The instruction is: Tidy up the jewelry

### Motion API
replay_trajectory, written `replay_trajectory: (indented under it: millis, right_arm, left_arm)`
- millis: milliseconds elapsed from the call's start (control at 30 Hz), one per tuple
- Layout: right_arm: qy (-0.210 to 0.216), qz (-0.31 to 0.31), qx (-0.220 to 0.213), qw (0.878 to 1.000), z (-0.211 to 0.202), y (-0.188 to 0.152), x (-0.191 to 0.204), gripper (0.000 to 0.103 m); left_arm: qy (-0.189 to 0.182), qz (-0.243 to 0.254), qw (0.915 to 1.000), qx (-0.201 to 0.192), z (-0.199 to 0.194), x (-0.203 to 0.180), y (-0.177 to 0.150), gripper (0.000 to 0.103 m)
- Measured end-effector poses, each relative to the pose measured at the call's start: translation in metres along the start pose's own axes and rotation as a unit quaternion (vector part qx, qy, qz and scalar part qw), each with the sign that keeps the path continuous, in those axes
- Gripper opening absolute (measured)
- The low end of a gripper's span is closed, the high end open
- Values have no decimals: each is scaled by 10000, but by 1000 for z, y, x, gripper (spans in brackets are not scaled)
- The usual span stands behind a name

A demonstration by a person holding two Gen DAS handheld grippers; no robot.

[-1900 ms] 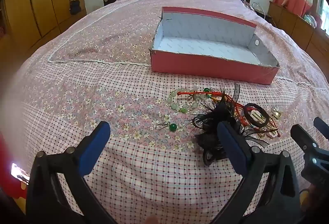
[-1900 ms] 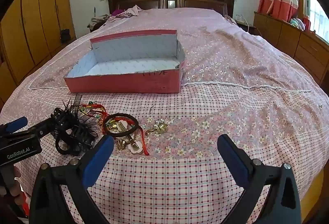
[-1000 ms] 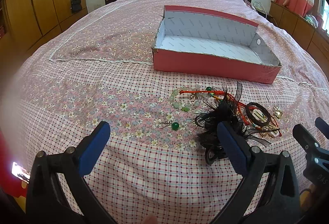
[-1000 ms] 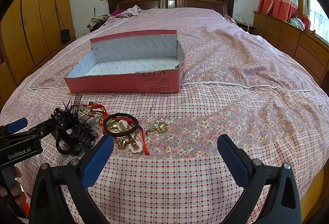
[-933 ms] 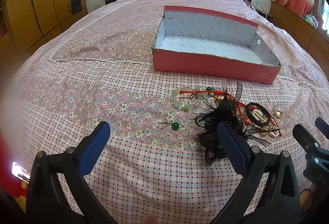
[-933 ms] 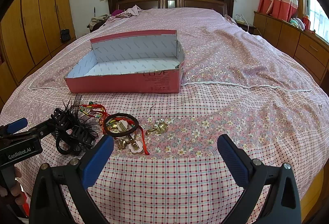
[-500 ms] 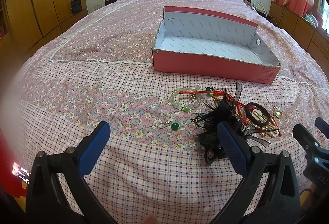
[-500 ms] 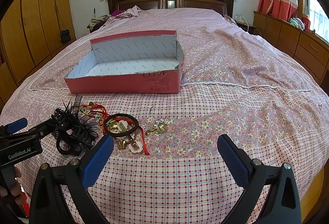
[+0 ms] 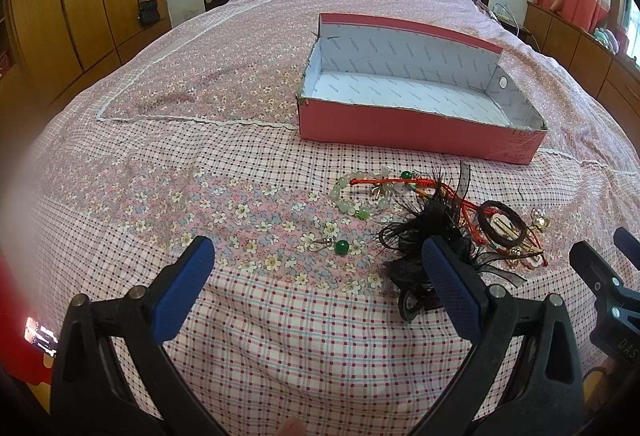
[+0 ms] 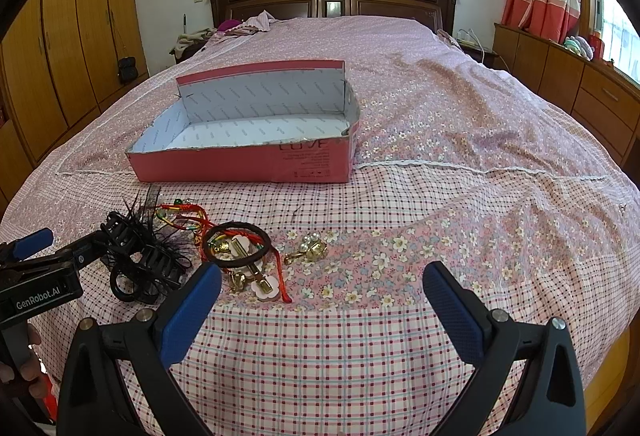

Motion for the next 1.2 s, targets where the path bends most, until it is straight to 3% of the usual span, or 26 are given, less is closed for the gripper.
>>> replay_trajectory:
  millis: [1200]
  right_arm:
    - [1, -6, -67, 10000, -5, 1, 1, 103]
  left_arm:
    - [-1, 12, 9999, -103, -11, 5, 7, 97]
Point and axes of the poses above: each gripper's, at about its wrist camera, not at the fingertips, and z roughly the way its jaws point, x to its left, y to its top, the point moved 3 cm from there along z, roughly the way its jaws point, and after that the axes turned 14 degrees about z, right-handed, at the moved point
